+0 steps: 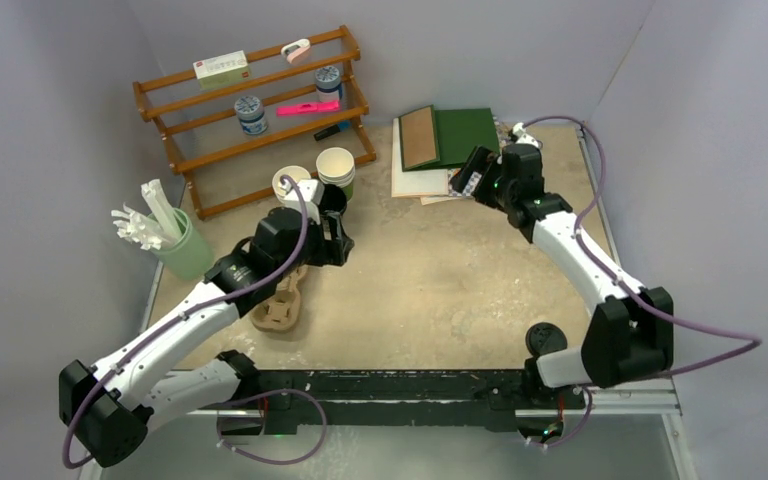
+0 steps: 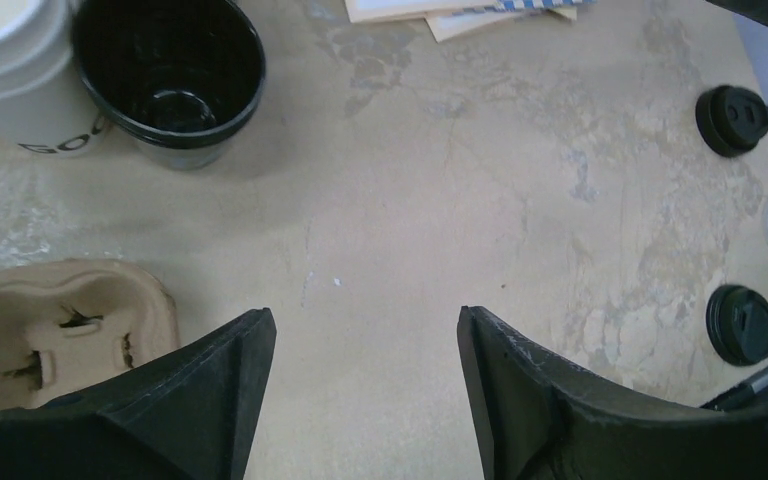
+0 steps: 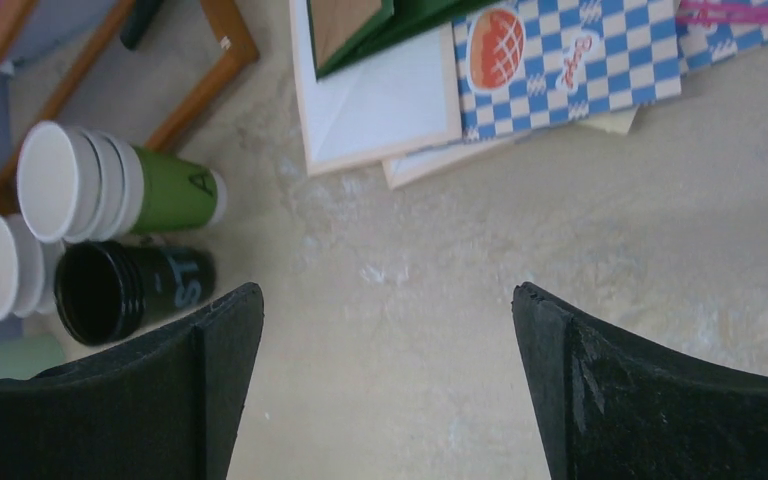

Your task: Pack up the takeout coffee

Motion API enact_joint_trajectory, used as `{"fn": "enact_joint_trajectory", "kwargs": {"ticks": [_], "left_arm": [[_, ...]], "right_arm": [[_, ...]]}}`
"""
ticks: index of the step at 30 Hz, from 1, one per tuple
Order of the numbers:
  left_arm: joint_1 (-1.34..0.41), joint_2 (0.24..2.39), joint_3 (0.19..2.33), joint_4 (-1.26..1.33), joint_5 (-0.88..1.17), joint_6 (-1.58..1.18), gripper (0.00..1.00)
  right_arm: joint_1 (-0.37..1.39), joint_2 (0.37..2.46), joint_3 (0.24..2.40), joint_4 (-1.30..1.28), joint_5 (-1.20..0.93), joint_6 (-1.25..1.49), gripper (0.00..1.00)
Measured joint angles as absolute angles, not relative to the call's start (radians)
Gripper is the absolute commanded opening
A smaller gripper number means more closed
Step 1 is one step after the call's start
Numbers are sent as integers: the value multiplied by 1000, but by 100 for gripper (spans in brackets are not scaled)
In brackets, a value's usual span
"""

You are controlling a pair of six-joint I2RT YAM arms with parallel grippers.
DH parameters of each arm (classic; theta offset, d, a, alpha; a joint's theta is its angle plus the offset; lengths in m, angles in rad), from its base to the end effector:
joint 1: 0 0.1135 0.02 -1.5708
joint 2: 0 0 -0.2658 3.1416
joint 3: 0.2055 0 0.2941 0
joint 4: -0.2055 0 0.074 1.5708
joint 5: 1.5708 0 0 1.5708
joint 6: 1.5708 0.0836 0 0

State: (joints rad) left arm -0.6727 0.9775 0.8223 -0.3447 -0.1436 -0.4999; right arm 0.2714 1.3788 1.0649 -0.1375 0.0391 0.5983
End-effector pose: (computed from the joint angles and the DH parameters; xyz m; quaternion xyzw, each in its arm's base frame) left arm 0.2442 -0.1792 0.2735 0.0376 0.8578 -0.2302 0.4581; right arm 0.3895 0.1050 0.2739 0.1481 0.8343 0.2086 0.4884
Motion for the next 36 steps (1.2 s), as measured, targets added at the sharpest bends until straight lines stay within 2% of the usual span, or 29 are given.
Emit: {"fn": "enact_joint_trajectory", "kwargs": {"ticks": [7,14,22,30,33,36], "left_arm": [[-552,981,859,-350,-148,-505,66],[-513,936,896,-391,-241,-505,62],[-511,831,907,-398,-356,-502,59],[-511,850,901,-385,-375,-486,58],[-511,855,901,-383,-374,-486,58],[-511,855,901,-381,-374,-484,58]], "right_arm": [[150,1527,1177,-87,-22,673,75],[81,1741,1322,-83,5,723,76],[17,1929,1437,-76,59,758,72],[-5,2135,1637,-60,66,767,75],[-8,2206,1711,-46,56,767,65],[-12,2250,1750,-39,41,765,44]]}}
